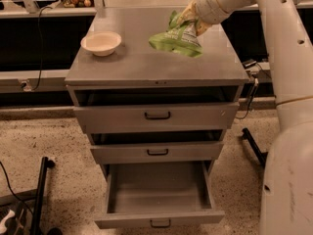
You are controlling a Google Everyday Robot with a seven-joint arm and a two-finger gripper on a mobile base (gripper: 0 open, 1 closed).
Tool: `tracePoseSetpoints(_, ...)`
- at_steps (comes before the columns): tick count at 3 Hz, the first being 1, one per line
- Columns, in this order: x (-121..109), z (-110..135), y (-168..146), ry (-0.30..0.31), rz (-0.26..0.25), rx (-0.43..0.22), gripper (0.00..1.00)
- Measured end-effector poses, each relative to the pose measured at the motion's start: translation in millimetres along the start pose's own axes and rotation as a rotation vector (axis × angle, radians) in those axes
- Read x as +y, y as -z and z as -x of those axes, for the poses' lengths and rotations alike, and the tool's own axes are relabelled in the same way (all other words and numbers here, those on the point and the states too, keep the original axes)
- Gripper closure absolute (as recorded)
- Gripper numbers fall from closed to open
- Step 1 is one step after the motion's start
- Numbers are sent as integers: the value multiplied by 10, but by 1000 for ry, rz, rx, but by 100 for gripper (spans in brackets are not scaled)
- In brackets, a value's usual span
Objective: Pick green rice chip bag from bottom drawer and place on counter
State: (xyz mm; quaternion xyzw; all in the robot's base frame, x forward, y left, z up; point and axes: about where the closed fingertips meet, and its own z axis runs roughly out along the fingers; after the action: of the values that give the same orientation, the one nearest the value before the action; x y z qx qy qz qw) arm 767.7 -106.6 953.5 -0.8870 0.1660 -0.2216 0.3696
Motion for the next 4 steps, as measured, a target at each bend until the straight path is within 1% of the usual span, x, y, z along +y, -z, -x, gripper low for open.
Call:
tracePoseSetpoints(1, 152, -122, -70, -58, 41, 33, 100)
tracePoseSetpoints(2, 314, -176, -142, -106, 75, 42, 100)
tracePoseSetpoints(3, 307, -162, -185, -104, 73, 36, 81)
tracePoseSetpoints(4, 309, -152, -224, -104, 73, 32, 59)
